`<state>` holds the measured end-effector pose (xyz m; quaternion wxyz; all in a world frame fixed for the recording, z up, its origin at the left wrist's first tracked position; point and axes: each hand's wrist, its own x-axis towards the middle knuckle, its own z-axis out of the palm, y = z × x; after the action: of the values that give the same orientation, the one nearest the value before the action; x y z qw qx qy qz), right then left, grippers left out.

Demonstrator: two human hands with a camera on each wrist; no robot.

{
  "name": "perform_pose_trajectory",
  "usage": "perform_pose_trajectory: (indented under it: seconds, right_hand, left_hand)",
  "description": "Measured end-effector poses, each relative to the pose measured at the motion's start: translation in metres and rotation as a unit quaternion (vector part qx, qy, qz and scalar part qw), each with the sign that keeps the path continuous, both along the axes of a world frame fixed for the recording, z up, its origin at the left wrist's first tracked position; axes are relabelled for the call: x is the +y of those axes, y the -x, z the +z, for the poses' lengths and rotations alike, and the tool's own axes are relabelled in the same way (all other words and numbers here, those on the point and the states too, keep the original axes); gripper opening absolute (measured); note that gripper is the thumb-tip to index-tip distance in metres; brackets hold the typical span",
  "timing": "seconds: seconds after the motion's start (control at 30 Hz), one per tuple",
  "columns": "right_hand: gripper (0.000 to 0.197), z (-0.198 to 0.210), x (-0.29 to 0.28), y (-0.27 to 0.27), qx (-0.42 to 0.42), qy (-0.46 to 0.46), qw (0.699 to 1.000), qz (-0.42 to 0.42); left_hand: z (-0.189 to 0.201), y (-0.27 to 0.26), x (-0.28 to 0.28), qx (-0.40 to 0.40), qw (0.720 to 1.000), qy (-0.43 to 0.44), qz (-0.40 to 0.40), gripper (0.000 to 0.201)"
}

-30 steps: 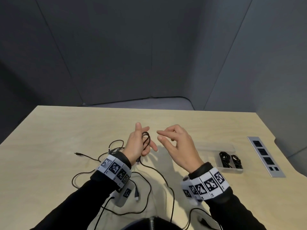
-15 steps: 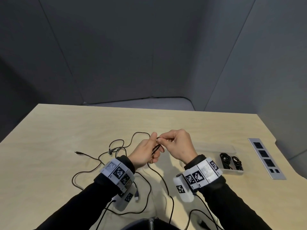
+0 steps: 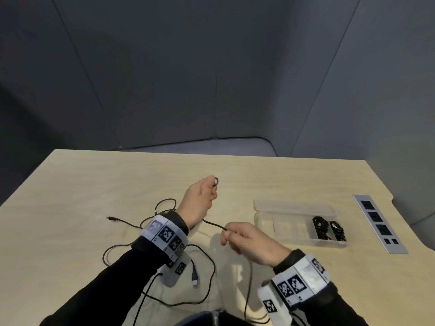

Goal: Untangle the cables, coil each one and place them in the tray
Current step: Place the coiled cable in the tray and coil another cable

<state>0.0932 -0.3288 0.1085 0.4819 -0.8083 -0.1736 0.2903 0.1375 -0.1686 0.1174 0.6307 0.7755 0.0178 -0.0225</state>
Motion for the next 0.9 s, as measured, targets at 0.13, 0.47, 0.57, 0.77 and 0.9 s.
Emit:
perform_pose_trajectory:
  seconds: [0.13,0.47,0.57,0.77,0.9]
  right_hand:
    - [0.022,0.031,-0.01,-0.015,-0.185,0.051,0.981,0.01]
    - [0.018,0.011,-0.014,-0.032,-0.221,-0.069,0.95,-0.208]
    - [0.024,0.007,-0.017,-0.036,-0.176,-0.133,0.948,-0.227]
    - [0.007,-0.002,-0.023,-0.035,-0.098,-0.229,0.926,-0.283]
    - [0.02,-0.019,-0.018,-0.027,-0.103,-0.227,0.926,-0.284]
  left_hand:
    - [-0.013,0.005,0.003,-0.062,0.955,-0.253,-0.144,0.044]
    - [-0.015,0.009,0.011,-0.025,0.955,-0.157,-0.248,0.045]
    - [-0.017,0.009,0.013,-0.025,0.958,-0.13,-0.255,0.035]
    - [-0.016,0.009,0.009,0.012,0.984,0.112,-0.136,0.038]
    - [-0.014,0.009,0.0,0.059,0.967,0.242,-0.053,0.042]
